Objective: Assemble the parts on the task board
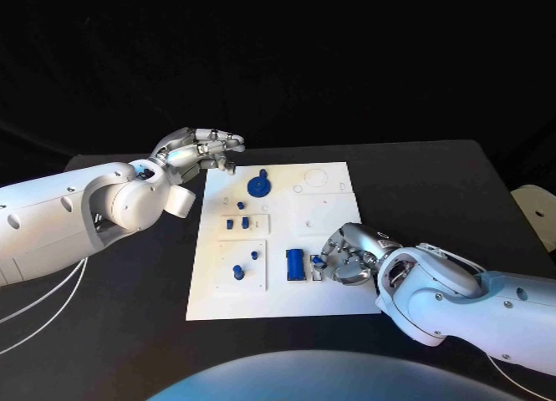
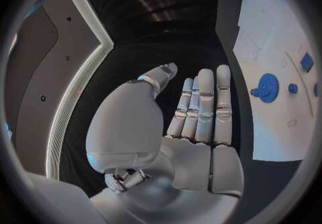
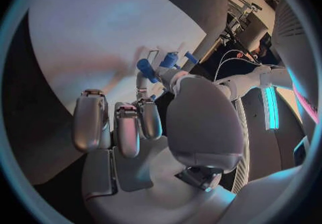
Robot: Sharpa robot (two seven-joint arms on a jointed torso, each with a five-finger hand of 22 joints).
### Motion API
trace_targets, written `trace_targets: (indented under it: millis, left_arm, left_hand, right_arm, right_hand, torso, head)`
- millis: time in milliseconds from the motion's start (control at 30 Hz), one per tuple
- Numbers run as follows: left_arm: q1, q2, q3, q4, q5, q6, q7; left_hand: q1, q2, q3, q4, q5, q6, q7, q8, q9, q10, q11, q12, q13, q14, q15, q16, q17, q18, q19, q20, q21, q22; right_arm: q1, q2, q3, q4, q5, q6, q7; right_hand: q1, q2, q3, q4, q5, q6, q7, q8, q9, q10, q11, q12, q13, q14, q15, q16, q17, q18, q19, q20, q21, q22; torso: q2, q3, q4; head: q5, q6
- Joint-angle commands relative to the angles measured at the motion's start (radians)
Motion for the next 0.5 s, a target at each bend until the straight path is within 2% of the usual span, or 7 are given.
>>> trace_targets:
  millis: [33, 333, 500]
  left_arm:
    - [0.001, 0.001, 0.001, 0.004, 0.006, 0.009, 0.005]
    - [0.001, 0.000, 0.001, 0.005, 0.006, 0.010, 0.004]
    - [0.001, 0.000, 0.001, 0.005, 0.006, 0.010, 0.003]
  left_hand:
    - [0.002, 0.011, -0.006, -0.001, 0.003, -0.006, 0.001, 0.007, -0.001, -0.005, 0.001, 0.004, 0.000, -0.008, 0.001, 0.003, -0.002, 0.011, 0.003, 0.004, -0.006, -0.002]
    - [0.002, 0.011, -0.006, -0.001, 0.003, -0.006, 0.001, 0.007, -0.001, -0.005, 0.001, 0.004, 0.000, -0.008, 0.001, 0.003, -0.002, 0.011, 0.003, 0.004, -0.006, -0.002]
    - [0.002, 0.011, -0.006, -0.001, 0.003, -0.006, 0.001, 0.007, -0.001, -0.005, 0.001, 0.004, 0.000, -0.008, 0.001, 0.003, -0.002, 0.011, 0.003, 0.004, -0.006, -0.002]
  right_arm:
    - [-0.005, 0.011, 0.000, -0.016, 0.021, 0.005, -0.008]
    - [-0.009, 0.027, 0.000, -0.043, 0.003, 0.027, -0.013]
    - [-0.009, 0.028, 0.000, -0.051, -0.011, 0.041, -0.015]
  right_hand:
    - [-0.017, 0.003, 0.008, 0.000, -0.001, 0.006, -0.007, 0.003, 0.031, 0.029, -0.001, 0.006, 0.129, 0.107, -0.003, 0.005, 0.248, -0.018, 0.029, -0.005, 0.000, 0.186]
    - [-0.076, 0.006, -0.006, 0.015, -0.035, 0.024, -0.011, 0.008, 0.032, 0.040, -0.003, 0.037, 0.151, 0.107, -0.004, 0.005, 0.249, -0.018, 0.028, -0.006, -0.001, 0.185]
    - [-0.087, 0.006, -0.012, 0.018, -0.044, 0.032, -0.013, 0.011, 0.034, 0.043, -0.005, 0.045, 0.157, 0.107, -0.005, 0.005, 0.249, -0.018, 0.028, -0.007, 0.000, 0.185]
  torso:
    - [0.001, 0.0005, -0.0004]
    - [0.000, 0.0004, -0.0017]
    - [-0.001, 0.0008, -0.0026]
  head:
    - [0.004, 0.000]
    - [0.004, -0.002]
    - [0.003, -0.003]
